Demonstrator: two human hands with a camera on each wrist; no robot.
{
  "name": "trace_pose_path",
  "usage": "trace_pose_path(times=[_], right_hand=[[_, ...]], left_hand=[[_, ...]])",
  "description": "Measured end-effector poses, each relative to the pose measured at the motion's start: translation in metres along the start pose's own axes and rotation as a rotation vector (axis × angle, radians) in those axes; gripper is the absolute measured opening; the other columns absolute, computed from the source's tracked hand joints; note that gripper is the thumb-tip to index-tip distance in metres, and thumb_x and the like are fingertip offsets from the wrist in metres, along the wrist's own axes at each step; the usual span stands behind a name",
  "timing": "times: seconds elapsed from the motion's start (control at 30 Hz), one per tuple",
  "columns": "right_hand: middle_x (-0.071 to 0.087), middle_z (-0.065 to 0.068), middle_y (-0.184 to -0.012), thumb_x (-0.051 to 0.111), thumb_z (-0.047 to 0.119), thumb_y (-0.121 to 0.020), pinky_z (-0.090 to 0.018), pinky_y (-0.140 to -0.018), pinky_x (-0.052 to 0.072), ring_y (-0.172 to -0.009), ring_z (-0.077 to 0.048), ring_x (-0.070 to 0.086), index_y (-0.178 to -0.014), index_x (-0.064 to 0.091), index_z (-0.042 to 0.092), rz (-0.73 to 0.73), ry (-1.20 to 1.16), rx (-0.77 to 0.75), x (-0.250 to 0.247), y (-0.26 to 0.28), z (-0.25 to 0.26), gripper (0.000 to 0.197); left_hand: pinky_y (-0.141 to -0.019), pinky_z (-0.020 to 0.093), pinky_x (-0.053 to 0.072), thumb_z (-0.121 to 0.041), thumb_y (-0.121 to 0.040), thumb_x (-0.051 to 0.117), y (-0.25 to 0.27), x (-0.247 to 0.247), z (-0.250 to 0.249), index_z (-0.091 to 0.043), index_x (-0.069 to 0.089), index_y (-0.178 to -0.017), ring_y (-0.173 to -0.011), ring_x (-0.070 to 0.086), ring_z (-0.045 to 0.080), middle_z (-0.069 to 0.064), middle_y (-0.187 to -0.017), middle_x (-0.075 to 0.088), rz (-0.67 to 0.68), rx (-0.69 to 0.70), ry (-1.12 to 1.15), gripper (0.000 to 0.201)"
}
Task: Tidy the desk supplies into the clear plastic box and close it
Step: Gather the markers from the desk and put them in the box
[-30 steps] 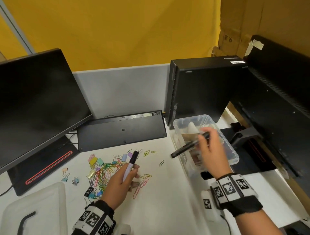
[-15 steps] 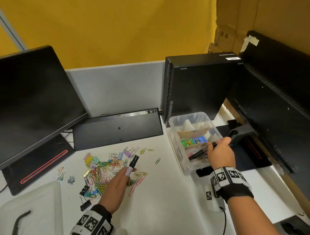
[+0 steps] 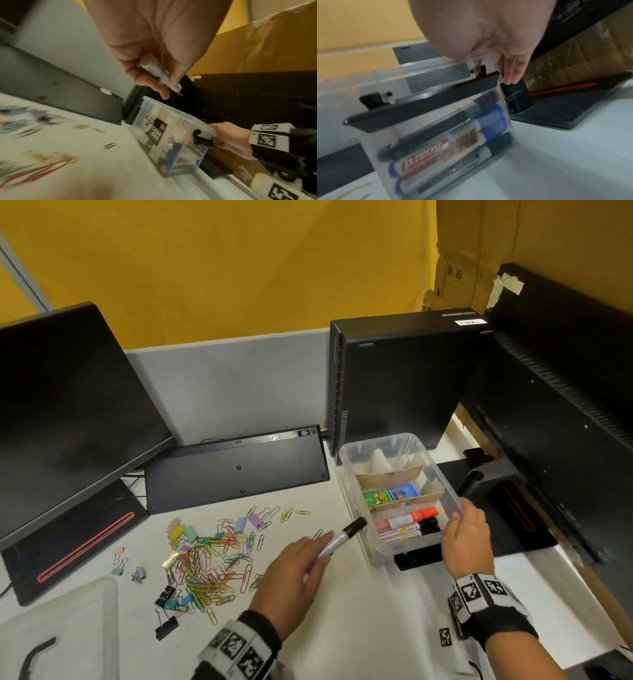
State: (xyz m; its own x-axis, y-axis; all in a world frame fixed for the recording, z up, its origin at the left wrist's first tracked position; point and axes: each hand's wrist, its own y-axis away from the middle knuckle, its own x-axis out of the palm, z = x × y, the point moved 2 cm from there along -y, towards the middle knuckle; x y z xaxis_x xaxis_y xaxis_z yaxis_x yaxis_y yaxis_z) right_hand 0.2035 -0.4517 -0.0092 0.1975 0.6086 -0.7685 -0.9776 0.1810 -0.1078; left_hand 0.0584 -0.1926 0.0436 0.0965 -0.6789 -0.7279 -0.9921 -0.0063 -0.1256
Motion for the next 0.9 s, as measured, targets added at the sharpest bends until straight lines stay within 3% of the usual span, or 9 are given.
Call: trace_pose_path(times=[0.13,0.2,0.3,0.4,0.53,0.67,0.77,0.9], right_hand=[[0.042,-0.013,-0.128,0.032,0.019,-0.1,-0.045,-0.09,0.048,-0.115,-0.032,0.049,-0.138,0.036,0.009,-0.027,-0.074,-0.005,0.005,-0.001,-0.005,0.04],[0.043,-0.013,-0.127,0.032,0.02,-0.1,-0.044,-0.086,0.049,-0.112,-0.032,0.051,-0.138,0.037,0.009,-0.032,-0.089,-0.002,0.007,-0.001,-0.006,0.04],[0.044,-0.013,-0.125,0.032,0.02,-0.1,-0.042,-0.083,0.048,-0.108,-0.032,0.052,-0.137,0.038,0.009,-0.053,-0.105,-0.003,0.007,0.0,-0.006,0.039],[0.044,-0.014,-0.123,0.031,0.019,-0.1,-0.041,-0.083,0.047,-0.108,-0.032,0.052,-0.137,0.039,0.008,-0.068,-0.111,-0.012,0.008,-0.001,-0.007,0.039],[0.045,-0.015,-0.124,0.031,0.017,-0.1,-0.038,-0.083,0.044,-0.109,-0.031,0.05,-0.137,0.04,0.006,-0.059,-0.117,-0.012,0.007,0.0,-0.006,0.039],[0.046,-0.013,-0.121,0.03,0.019,-0.1,-0.035,-0.079,0.044,-0.107,-0.03,0.051,-0.137,0.04,0.007,-0.06,-0.094,-0.019,0.007,0.0,-0.007,0.04],[0.047,-0.013,-0.12,0.031,0.019,-0.099,-0.037,-0.08,0.046,-0.107,-0.029,0.051,-0.137,0.039,0.007,-0.056,-0.075,-0.035,0.006,0.001,-0.007,0.041],[0.047,-0.014,-0.13,0.037,0.017,-0.098,-0.044,-0.092,0.043,-0.115,-0.03,0.046,-0.138,0.038,0.009,-0.08,0.011,-0.057,0.0,0.005,-0.001,0.041]], left_hand=[[-0.087,0.032,0.038,-0.014,-0.096,0.042,-0.051,0.027,-0.047,-0.027,0.032,-0.143,-0.102,0.046,0.022,0.003,-0.118,0.054,0.045,0.119,-0.28,0.05],[-0.097,0.037,0.033,-0.004,-0.09,0.043,-0.074,0.048,-0.062,-0.018,0.023,-0.147,-0.116,0.04,0.028,0.009,-0.132,0.046,0.148,0.138,-0.471,0.061],[-0.108,0.045,0.023,-0.008,-0.09,0.043,-0.098,0.077,-0.072,-0.008,0.022,-0.147,-0.131,0.03,0.033,0.015,-0.145,0.034,0.355,0.169,-0.66,0.06],[-0.112,0.047,0.019,-0.011,-0.089,0.049,-0.117,0.092,-0.07,-0.008,0.028,-0.144,-0.135,0.028,0.033,0.016,-0.15,0.029,0.487,0.133,-0.677,0.059],[-0.106,0.044,0.028,-0.008,-0.087,0.052,-0.13,0.099,-0.064,-0.014,0.033,-0.141,-0.129,0.04,0.033,0.016,-0.144,0.039,0.573,0.105,-0.554,0.058],[-0.103,0.038,0.035,-0.001,-0.087,0.049,-0.124,0.089,-0.068,-0.021,0.034,-0.142,-0.122,0.047,0.032,0.016,-0.135,0.051,0.528,0.16,-0.372,0.06],[-0.111,0.037,0.033,-0.001,-0.089,0.046,-0.107,0.071,-0.064,-0.023,0.036,-0.142,-0.13,0.042,0.026,0.007,-0.143,0.045,0.36,0.193,-0.202,0.059],[-0.108,0.031,0.035,-0.008,-0.092,0.041,-0.062,0.04,-0.035,-0.023,0.039,-0.139,-0.125,0.04,0.015,-0.002,-0.137,0.045,0.108,0.186,-0.14,0.049]])
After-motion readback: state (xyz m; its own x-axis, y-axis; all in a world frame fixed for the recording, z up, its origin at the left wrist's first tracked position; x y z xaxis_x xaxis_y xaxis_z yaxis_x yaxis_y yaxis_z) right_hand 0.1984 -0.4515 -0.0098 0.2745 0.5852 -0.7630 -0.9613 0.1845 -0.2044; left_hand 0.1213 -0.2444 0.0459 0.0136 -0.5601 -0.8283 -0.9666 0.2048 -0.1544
